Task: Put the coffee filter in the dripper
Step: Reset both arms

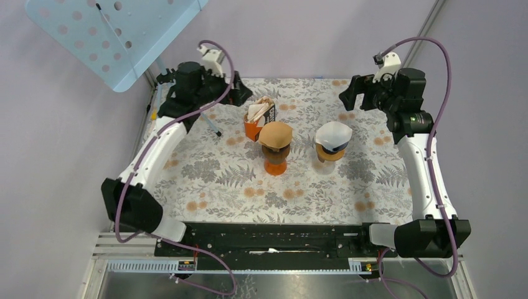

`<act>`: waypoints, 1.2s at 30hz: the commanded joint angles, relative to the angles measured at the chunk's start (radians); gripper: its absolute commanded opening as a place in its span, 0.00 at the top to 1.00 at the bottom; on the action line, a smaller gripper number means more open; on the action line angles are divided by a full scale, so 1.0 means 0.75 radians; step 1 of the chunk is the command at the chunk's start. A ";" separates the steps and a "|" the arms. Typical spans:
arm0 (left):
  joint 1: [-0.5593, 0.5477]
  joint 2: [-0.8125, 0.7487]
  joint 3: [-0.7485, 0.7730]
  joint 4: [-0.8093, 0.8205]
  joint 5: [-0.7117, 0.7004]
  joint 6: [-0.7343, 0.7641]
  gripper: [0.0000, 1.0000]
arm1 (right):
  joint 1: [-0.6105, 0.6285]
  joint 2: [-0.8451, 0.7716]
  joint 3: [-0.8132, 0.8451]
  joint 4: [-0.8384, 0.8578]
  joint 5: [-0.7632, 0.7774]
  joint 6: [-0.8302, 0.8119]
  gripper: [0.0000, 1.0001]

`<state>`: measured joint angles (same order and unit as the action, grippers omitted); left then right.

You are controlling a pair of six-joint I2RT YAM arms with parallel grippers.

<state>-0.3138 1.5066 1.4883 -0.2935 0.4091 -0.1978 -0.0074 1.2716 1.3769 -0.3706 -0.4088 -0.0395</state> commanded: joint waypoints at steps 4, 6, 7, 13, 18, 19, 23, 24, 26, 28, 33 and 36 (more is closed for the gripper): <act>0.164 -0.273 -0.261 0.310 -0.142 -0.026 0.01 | 0.002 -0.064 0.027 0.154 0.067 0.033 0.00; 0.191 -0.313 -0.329 0.338 -0.155 -0.007 0.01 | 0.002 -0.065 0.010 0.167 0.074 0.043 0.00; 0.201 -0.337 -0.359 0.354 -0.162 0.000 0.01 | 0.002 -0.069 -0.001 0.174 0.069 0.044 0.00; 0.216 -0.395 -0.446 0.374 -0.185 0.039 0.01 | 0.001 -0.106 -0.073 0.201 0.011 0.082 0.00; 0.216 -0.415 -0.462 0.365 -0.217 0.046 0.01 | 0.001 -0.132 -0.099 0.197 0.002 0.071 0.00; 0.216 -0.419 -0.461 0.359 -0.216 0.049 0.01 | 0.002 -0.134 -0.099 0.195 0.003 0.068 0.00; 0.216 -0.430 -0.465 0.341 -0.212 0.059 0.01 | 0.001 -0.135 -0.112 0.202 -0.001 0.068 0.00; 0.216 -0.430 -0.468 0.340 -0.212 0.059 0.01 | 0.002 -0.134 -0.114 0.205 -0.003 0.070 0.00; 0.216 -0.430 -0.467 0.338 -0.213 0.061 0.01 | 0.002 -0.133 -0.115 0.209 -0.005 0.071 0.00; 0.216 -0.425 -0.464 0.335 -0.208 0.060 0.01 | 0.000 -0.133 -0.114 0.205 -0.004 0.071 0.00; 0.216 -0.418 -0.462 0.334 -0.196 0.058 0.01 | 0.001 -0.133 -0.112 0.199 0.004 0.064 0.00; 0.216 -0.413 -0.459 0.330 -0.195 0.057 0.01 | 0.002 -0.131 -0.110 0.194 0.005 0.060 0.01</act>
<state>-0.1570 1.2152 1.1366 -0.0956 0.2649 -0.1654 -0.0074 1.1919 1.2919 -0.2573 -0.3874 0.0067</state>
